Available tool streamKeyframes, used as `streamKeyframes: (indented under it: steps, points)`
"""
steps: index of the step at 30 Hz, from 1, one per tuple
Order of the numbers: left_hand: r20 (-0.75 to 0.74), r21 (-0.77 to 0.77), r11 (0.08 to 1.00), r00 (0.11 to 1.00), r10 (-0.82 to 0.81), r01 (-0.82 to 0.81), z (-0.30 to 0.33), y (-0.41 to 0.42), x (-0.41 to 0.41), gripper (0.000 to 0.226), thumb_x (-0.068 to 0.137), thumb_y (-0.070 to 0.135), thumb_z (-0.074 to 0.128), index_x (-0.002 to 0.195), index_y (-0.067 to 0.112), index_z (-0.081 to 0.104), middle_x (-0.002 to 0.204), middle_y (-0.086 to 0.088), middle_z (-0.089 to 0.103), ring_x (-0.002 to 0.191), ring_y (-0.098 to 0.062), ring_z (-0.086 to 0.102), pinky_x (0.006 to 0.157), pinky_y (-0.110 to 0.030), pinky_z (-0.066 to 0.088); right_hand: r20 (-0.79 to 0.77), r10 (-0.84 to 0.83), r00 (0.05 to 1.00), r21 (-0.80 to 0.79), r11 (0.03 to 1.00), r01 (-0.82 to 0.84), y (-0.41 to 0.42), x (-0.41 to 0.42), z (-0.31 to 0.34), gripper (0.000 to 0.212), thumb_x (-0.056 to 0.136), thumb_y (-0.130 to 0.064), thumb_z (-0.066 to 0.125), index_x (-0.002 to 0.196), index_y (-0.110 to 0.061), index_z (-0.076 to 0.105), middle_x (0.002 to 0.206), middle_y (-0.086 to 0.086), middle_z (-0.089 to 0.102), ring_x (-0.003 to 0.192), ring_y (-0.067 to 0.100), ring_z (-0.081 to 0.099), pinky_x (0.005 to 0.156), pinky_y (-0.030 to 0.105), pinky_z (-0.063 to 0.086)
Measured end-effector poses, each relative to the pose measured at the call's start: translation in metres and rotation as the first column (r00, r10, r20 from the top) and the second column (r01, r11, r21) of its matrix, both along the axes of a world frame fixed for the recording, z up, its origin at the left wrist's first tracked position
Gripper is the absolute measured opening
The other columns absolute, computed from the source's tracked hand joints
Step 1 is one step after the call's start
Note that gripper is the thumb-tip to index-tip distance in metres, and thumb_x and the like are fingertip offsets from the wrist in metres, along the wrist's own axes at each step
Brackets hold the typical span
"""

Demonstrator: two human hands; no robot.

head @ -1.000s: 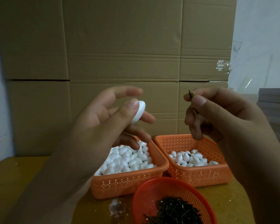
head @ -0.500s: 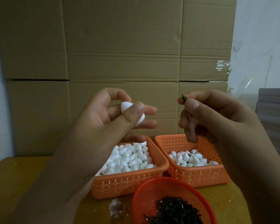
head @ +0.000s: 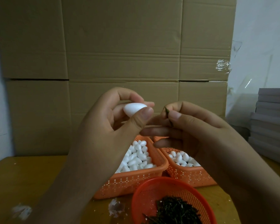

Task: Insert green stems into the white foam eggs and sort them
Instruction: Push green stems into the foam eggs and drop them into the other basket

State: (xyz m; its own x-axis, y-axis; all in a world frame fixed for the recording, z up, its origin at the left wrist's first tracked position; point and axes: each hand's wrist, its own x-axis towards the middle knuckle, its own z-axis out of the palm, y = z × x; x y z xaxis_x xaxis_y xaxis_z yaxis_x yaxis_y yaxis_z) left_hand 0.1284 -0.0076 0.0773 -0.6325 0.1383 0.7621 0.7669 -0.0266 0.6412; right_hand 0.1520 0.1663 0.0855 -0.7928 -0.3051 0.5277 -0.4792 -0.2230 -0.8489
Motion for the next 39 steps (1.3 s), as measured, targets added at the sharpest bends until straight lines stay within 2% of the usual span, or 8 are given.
streamKeyframes:
  steps: [9,14,18,21,23,30,34,39]
  points:
    - [-0.156,-0.114,0.954,0.954,0.258,-0.276,0.0001,-0.0013,-0.0019,0.019,0.077,0.047,0.072,0.093,0.045,0.064,0.099,0.029,0.066,0.097,0.005,0.063,0.069,-0.015,0.051,-0.081,-0.127,0.989,-0.034,0.992,0.124,0.0042,-0.0005,0.0002,0.014,0.086,-0.023,0.055,0.092,-0.011,0.06,0.103,0.01,0.074,0.096,0.025,0.071,0.073,0.026,0.058]
    - [-0.249,-0.123,0.907,0.897,0.365,-0.403,-0.0034,-0.0002,-0.003,0.018,0.083,0.042,0.061,0.1,0.047,0.062,0.101,0.032,0.063,0.097,0.008,0.061,0.073,-0.008,0.049,-0.087,-0.145,0.986,-0.045,0.989,0.142,0.0059,-0.0006,0.0017,0.02,0.087,-0.022,0.056,0.097,-0.006,0.059,0.105,0.011,0.073,0.096,0.026,0.071,0.077,0.028,0.057]
    - [-0.229,-0.151,0.944,0.939,0.255,-0.293,-0.0037,0.0025,0.0002,0.027,0.091,0.04,0.049,0.111,0.052,0.063,0.101,0.026,0.068,0.098,0.0,0.066,0.076,-0.02,0.056,-0.076,-0.186,0.98,-0.05,0.982,0.182,0.0063,-0.0018,0.0019,0.027,0.081,-0.025,0.055,0.098,-0.005,0.059,0.1,0.012,0.074,0.089,0.024,0.072,0.072,0.028,0.057]
    - [-0.011,-0.059,0.996,0.998,-0.064,0.063,-0.0007,0.0019,0.0019,0.02,0.085,0.032,0.059,0.1,0.039,0.071,0.097,0.007,0.073,0.087,-0.01,0.071,0.067,-0.02,0.056,-0.083,-0.193,0.978,-0.065,0.98,0.188,0.0062,-0.003,0.0021,0.018,0.086,-0.024,0.057,0.093,-0.008,0.06,0.096,0.013,0.074,0.082,0.023,0.072,0.07,0.026,0.057]
    - [0.096,0.069,0.961,0.957,-0.272,0.266,0.001,-0.0004,0.0014,0.017,0.079,0.03,0.065,0.094,0.03,0.072,0.098,-0.005,0.074,0.088,-0.017,0.073,0.064,-0.022,0.056,-0.087,-0.203,0.975,-0.081,0.977,0.196,0.0078,-0.0029,0.0024,0.016,0.086,-0.023,0.057,0.091,-0.009,0.06,0.093,0.014,0.074,0.076,0.022,0.071,0.068,0.027,0.057]
    - [0.109,0.183,0.932,0.936,-0.336,0.313,0.0019,-0.0044,-0.0021,0.028,0.087,0.017,0.052,0.103,0.021,0.074,0.108,-0.004,0.073,0.1,-0.021,0.071,0.068,-0.022,0.057,-0.075,-0.229,0.97,-0.09,0.971,0.222,0.008,-0.0036,0.0027,0.023,0.078,-0.025,0.054,0.091,-0.008,0.06,0.086,0.012,0.074,0.07,0.02,0.069,0.064,0.025,0.056]
    - [0.155,0.313,0.838,0.846,-0.51,0.448,0.0048,-0.0064,0.001,0.027,0.078,0.015,0.061,0.104,0.01,0.064,0.111,-0.009,0.073,0.104,-0.024,0.07,0.067,-0.02,0.057,-0.065,-0.243,0.968,-0.1,0.967,0.236,0.0077,-0.0028,0.0031,0.024,0.078,-0.025,0.054,0.093,-0.007,0.06,0.084,0.012,0.073,0.068,0.019,0.068,0.062,0.024,0.055]
    - [0.149,0.374,0.854,0.886,-0.44,0.361,0.0025,-0.0062,-0.0019,0.02,0.072,0.002,0.062,0.09,0.01,0.061,0.103,-0.01,0.074,0.101,-0.025,0.071,0.066,-0.02,0.057,-0.063,-0.222,0.973,-0.08,0.973,0.217,0.0053,-0.0013,0.0027,0.024,0.078,-0.025,0.055,0.093,-0.007,0.06,0.085,0.013,0.074,0.067,0.019,0.069,0.061,0.023,0.055]
